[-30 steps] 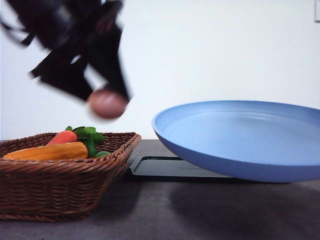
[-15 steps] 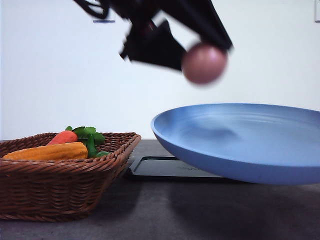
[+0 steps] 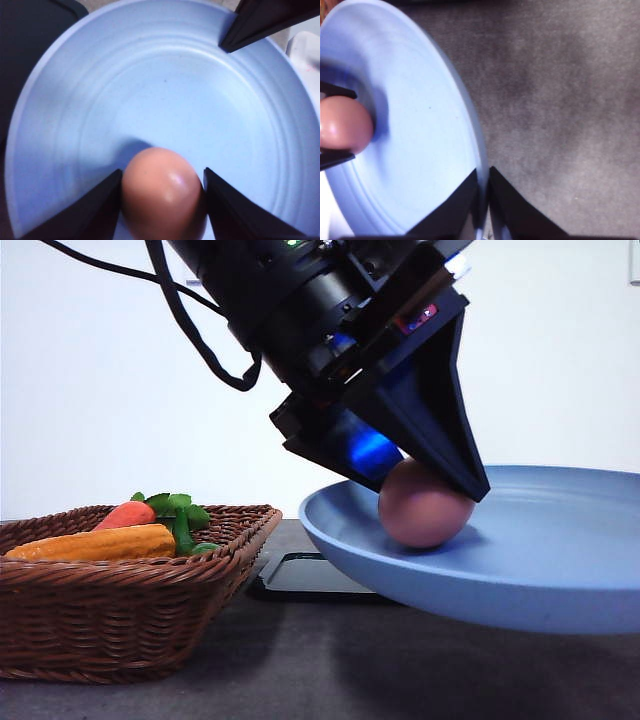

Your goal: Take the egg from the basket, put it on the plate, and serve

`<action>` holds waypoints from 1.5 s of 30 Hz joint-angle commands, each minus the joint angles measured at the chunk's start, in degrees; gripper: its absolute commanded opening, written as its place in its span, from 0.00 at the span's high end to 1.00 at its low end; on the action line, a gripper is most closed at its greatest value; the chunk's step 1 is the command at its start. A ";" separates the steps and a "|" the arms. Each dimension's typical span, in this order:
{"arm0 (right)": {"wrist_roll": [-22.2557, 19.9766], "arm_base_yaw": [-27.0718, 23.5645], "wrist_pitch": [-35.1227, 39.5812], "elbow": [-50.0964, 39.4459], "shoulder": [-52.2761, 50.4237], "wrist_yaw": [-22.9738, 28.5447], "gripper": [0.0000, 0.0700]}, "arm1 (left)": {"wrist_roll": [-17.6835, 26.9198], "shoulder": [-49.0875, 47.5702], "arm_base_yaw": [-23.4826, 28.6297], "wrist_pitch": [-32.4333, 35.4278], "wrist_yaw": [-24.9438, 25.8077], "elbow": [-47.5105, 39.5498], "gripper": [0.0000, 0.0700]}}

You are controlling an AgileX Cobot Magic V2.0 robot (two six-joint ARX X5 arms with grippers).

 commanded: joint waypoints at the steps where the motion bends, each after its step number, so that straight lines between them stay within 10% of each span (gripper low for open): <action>1: 0.09 0.24 0.48 0.79 0.22 -1.11 1.00 | 0.51 0.70 -0.71 0.32 -0.28 0.87 0.53; 21: 0.33 -1.07 10.86 2.91 19.23 -2.82 1.00 | -1.55 -16.22 4.70 -6.95 -0.31 3.85 0.44; 45: -0.20 -3.65 17.48 36.32 58.28 -2.61 1.00 | -1.49 -51.46 10.01 -15.71 -8.97 3.87 0.44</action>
